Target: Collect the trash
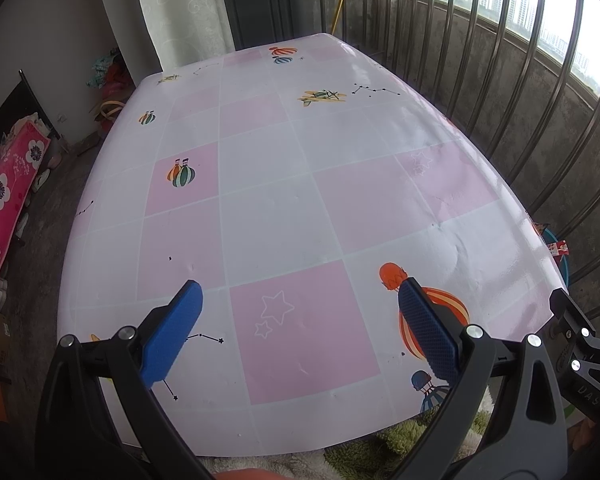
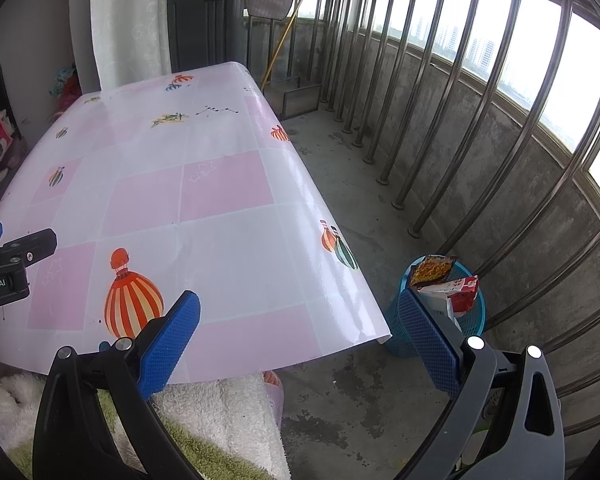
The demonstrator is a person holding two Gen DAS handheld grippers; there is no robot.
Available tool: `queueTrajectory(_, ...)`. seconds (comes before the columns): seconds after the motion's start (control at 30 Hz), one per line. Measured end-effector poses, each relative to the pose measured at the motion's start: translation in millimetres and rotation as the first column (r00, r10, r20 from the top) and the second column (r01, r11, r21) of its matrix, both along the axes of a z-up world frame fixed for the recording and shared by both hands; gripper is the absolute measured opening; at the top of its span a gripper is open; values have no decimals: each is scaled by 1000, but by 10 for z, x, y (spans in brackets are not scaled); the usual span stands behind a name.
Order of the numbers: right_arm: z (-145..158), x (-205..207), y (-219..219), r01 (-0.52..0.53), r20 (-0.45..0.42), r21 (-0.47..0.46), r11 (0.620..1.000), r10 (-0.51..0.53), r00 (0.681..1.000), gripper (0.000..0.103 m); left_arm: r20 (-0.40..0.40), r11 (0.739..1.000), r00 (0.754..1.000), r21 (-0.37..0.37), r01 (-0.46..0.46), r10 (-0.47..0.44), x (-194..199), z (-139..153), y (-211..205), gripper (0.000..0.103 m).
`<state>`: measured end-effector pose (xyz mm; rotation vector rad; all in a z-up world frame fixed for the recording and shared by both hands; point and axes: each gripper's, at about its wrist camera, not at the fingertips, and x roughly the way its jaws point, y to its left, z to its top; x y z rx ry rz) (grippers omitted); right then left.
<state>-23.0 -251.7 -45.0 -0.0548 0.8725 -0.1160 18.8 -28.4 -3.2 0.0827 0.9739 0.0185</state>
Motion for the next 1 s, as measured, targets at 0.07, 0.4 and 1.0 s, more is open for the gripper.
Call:
queueTrajectory(0.07, -6, -8, 1, -1, 0, -2, 1000, 1, 1000, 96, 0, 1000, 1000, -1, 0, 0, 2, 0, 0, 94)
queueTrajectory(0.4, 1, -28, 20, -7, 3, -6, 1000, 7, 1000, 96, -2, 1000, 1000, -4, -3, 3, -7, 11, 8, 94)
queueTrajectory(1.0, 8, -31, 21, -9, 3, -6, 1000, 9, 1000, 96, -3, 1000, 1000, -3, -3, 3, -4, 12, 12, 94)
